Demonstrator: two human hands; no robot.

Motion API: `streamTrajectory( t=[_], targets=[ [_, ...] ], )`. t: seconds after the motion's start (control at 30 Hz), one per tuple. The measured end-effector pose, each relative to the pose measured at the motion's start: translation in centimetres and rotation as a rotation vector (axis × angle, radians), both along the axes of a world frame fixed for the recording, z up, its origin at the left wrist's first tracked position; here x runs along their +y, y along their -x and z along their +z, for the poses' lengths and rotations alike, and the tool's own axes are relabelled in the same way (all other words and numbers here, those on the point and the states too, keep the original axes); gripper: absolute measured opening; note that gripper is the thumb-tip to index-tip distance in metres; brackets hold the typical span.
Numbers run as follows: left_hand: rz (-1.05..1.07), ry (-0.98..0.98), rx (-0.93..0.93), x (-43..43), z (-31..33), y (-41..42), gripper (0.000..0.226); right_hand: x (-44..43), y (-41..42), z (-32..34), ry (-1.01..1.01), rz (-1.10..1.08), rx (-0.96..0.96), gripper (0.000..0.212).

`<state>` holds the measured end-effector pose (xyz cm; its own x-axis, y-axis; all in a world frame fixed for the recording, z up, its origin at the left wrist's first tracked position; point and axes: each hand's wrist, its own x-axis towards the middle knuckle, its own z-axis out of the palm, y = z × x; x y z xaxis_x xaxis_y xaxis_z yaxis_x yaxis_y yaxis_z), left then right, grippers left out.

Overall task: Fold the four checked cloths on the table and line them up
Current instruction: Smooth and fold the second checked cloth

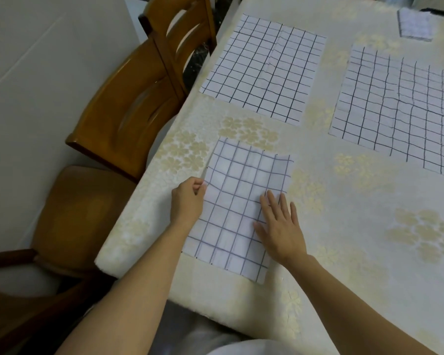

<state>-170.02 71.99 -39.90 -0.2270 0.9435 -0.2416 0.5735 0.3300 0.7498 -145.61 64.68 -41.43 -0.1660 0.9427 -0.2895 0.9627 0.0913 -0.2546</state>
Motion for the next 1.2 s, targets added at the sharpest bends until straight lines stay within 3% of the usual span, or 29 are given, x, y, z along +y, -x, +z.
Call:
streamTrajectory(
  t=[0.17, 0.37, 0.63, 1.2],
  targets=[
    [0.024, -0.040, 0.018, 0.6, -0.7, 0.3, 0.019, 0.9, 0.2, -0.4, 0.010, 0.045, -0.078, 0.075],
    [0.041, -0.031, -0.004, 0.4, -1.5, 0.4, 0.036, 1.0, 0.0, -0.9, 0.030, 0.042, -0.074, 0.076],
    [0.064, -0.006, -0.148, -0.1, -1.3, 0.8, 0.040, 0.3, -0.5, -1.2, 0.028, 0.048, -0.048, 0.074],
    [0.032, -0.043, -0.098, 0.2, -2.2, 0.7, 0.024, 0.5, -1.6, -1.8, -0.025, 0.029, -0.046, 0.074]
  ],
)
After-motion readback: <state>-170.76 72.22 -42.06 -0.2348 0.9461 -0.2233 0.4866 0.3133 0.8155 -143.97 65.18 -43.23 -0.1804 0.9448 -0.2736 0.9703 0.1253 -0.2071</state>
